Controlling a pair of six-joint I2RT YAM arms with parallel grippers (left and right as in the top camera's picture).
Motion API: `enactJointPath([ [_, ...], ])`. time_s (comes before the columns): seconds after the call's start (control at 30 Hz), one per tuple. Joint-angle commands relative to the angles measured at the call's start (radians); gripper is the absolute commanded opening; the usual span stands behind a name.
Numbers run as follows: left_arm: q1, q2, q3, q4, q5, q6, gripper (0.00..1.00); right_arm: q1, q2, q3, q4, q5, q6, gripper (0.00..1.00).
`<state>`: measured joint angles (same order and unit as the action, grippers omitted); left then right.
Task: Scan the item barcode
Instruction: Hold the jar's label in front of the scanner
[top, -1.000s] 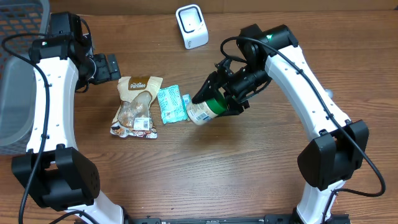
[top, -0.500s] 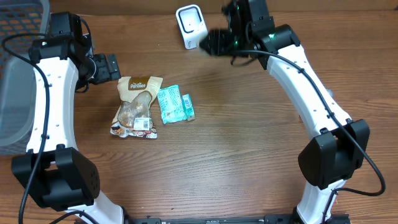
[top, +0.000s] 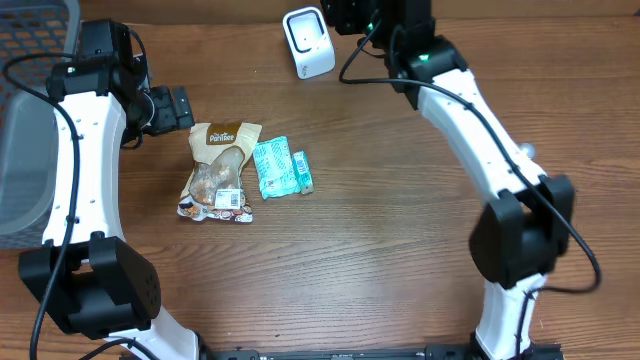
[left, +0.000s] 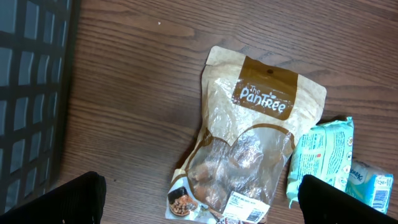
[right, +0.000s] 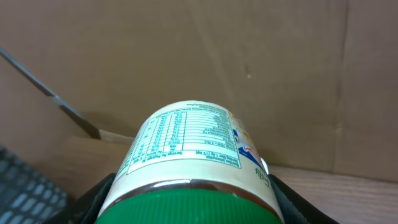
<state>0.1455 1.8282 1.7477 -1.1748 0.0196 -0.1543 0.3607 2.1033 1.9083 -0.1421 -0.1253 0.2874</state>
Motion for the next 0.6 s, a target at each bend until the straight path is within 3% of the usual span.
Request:
enactJointPath([
  [0.0,-0.004,-0.024,0.022,0.001,0.003,-0.010,1.00,-0.001,0.110,0.022,0.106,0.017,-0.005,0.25],
  [0.3,-0.004,-0.024,0.022,0.001,0.003,-0.010,1.00,-0.001,0.317,0.022,0.486,0.055,-0.005,0.21],
  [0.57,-0.004,-0.024,0.022,0.001,0.003,-0.010,1.00,0.000,0.414,0.022,0.587,0.080,-0.005,0.20],
])
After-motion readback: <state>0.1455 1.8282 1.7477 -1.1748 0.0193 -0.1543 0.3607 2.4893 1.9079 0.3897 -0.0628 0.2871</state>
